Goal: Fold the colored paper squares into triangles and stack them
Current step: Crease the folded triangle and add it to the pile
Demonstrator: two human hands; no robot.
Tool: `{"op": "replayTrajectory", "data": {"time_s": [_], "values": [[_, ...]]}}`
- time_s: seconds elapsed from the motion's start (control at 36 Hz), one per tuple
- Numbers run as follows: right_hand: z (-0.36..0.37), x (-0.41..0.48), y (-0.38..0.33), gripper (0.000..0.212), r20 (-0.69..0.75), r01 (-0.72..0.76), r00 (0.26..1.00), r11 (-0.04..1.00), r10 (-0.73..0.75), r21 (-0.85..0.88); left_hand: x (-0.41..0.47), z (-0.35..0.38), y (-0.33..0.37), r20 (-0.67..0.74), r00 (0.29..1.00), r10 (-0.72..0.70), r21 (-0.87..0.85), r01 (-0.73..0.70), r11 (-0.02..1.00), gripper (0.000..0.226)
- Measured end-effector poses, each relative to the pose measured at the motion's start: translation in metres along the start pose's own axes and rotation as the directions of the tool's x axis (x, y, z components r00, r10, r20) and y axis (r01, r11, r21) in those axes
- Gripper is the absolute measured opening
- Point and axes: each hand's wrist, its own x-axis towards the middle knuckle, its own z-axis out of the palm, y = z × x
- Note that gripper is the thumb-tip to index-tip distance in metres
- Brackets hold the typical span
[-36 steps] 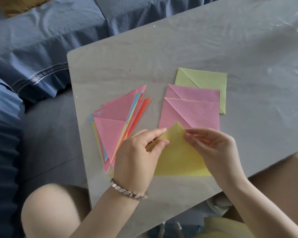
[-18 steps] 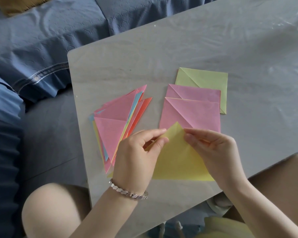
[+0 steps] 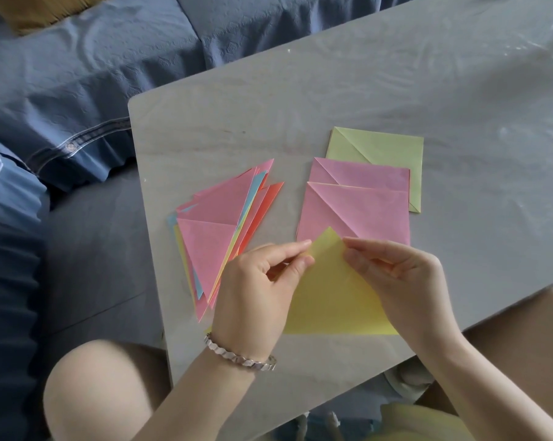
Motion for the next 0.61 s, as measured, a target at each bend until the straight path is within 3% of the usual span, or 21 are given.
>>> {"op": "replayTrajectory", "data": {"time_s": [0.22, 0.47, 0.61], "values": [[-0.002, 0.002, 0.005, 0.023, 0.013, 0.012, 1.0, 0.999, -0.012, -0.034, -0.002, 0.002, -0.003, -0.006, 0.999, -0.047, -0.02, 0.047, 0.999, 0.023], [-0.009, 0.011, 0.013, 0.019, 0.118, -0.034, 0.992, 0.984, 0.055, -0.176, -0.005, 0.006, -0.008, 0.073, 0.975, -0.209, -0.122, 0.217, 0.968, 0.032], [-0.017, 0.019, 0.009, 0.026, 0.291, 0.144, 0.956, 0.903, -0.021, -0.405, -0.003, 0.005, -0.012, 0.151, 0.961, -0.231, -0.07, 0.243, 0.967, 0.028]]}}
